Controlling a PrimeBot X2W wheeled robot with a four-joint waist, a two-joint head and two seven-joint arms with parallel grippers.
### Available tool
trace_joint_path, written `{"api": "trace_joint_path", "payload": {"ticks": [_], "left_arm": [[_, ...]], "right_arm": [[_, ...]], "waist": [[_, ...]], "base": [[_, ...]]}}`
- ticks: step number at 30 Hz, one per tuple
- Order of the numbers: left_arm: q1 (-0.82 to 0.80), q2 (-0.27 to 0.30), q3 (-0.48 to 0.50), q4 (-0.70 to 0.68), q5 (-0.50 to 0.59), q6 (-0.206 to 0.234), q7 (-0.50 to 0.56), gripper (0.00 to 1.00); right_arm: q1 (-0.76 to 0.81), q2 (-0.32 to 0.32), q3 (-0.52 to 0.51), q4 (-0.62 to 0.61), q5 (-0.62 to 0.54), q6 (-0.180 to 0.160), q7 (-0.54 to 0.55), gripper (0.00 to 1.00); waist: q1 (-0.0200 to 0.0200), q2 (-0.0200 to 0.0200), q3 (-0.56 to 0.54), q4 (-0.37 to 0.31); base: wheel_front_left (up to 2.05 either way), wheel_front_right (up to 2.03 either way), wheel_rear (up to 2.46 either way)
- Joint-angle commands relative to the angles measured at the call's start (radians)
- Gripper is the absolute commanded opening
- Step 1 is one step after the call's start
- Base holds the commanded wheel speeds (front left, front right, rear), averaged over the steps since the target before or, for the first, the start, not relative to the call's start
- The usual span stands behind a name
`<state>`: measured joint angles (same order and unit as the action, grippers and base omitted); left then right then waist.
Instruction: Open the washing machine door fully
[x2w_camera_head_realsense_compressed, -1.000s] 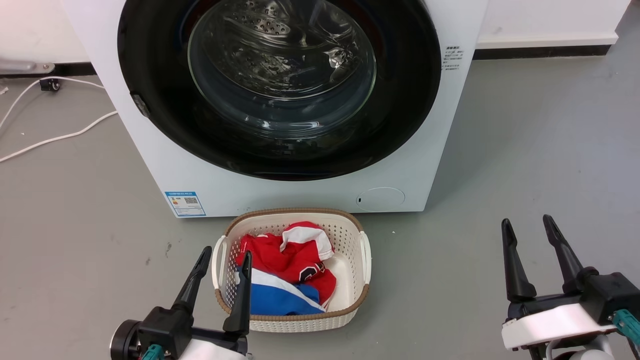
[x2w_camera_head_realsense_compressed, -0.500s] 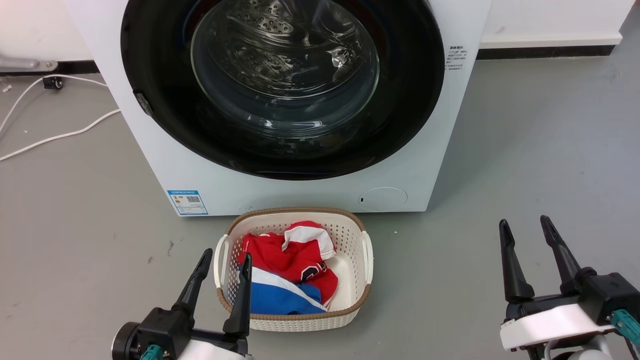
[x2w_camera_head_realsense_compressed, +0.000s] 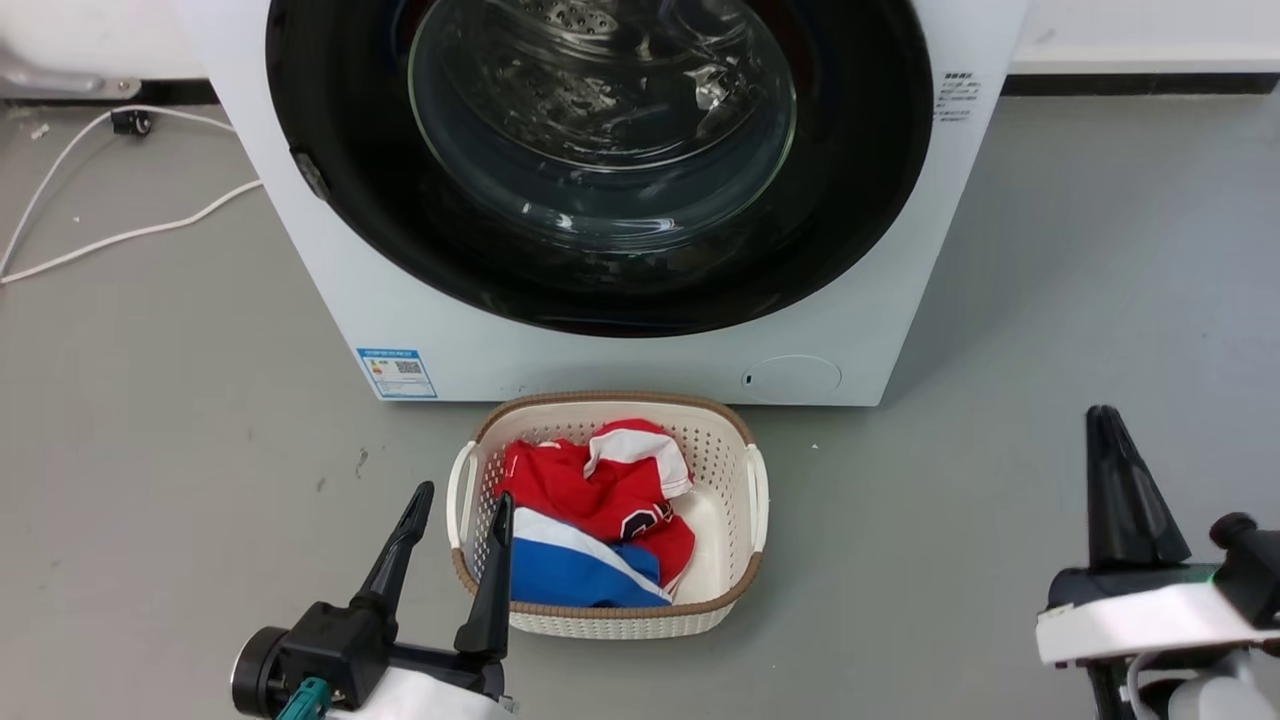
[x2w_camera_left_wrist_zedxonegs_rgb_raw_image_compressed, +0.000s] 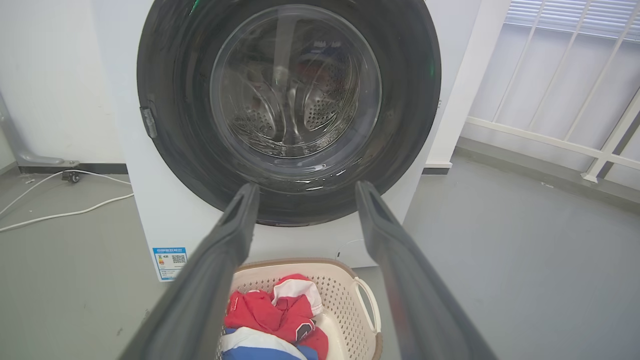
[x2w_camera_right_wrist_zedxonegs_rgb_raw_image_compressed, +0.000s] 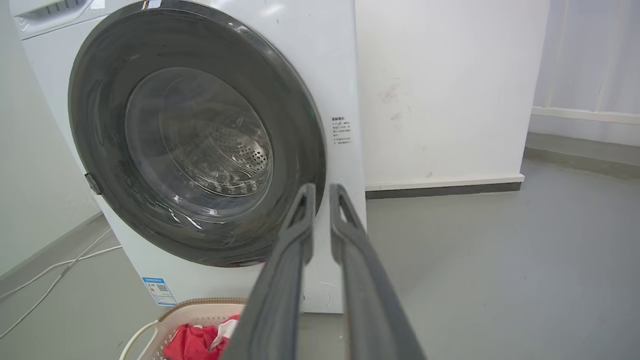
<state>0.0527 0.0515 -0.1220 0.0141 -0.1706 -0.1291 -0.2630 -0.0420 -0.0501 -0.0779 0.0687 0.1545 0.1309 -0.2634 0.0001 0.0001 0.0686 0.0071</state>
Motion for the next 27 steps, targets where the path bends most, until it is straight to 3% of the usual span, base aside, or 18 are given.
{"api": "trace_joint_path", "payload": {"ticks": [1, 7, 11, 19, 27], "left_arm": [[-0.015, -0.002, -0.003, -0.006, -0.003, 0.000, -0.003, 1.00], [-0.046, -0.002, -0.017, -0.019, 0.007, -0.001, -0.003, 1.00], [-0.073, -0.002, -0.036, -0.021, 0.017, -0.001, -0.003, 1.00], [-0.135, -0.001, -0.039, -0.036, 0.018, -0.001, -0.003, 1.00], [-0.170, -0.002, -0.050, -0.051, 0.015, -0.001, -0.003, 1.00]], "right_arm": [[-0.025, 0.000, -0.010, 0.007, 0.018, 0.000, -0.002, 0.00], [-0.135, 0.000, -0.085, 0.056, 0.121, 0.000, -0.002, 0.00], [-0.261, -0.001, -0.125, 0.124, 0.249, 0.000, 0.026, 0.00], [-0.575, -0.090, -0.237, 0.200, 0.528, 0.000, 0.294, 0.00], [-0.870, -0.190, -0.244, 0.309, 0.629, 0.000, 0.593, 0.00]], "waist": [[-0.0001, -0.0001, 0.018, 0.013], [-0.0001, -0.0001, 0.088, 0.040], [-0.0001, -0.0001, 0.133, 0.058], [-0.0001, -0.0001, 0.213, 0.091], [-0.0001, -0.0001, 0.283, 0.120]], "base": [[0.00, 0.00, 0.00], [0.00, 0.00, 0.00], [0.00, 0.00, 0.00], [0.00, 0.00, 0.00], [0.00, 0.00, 0.00]]}}
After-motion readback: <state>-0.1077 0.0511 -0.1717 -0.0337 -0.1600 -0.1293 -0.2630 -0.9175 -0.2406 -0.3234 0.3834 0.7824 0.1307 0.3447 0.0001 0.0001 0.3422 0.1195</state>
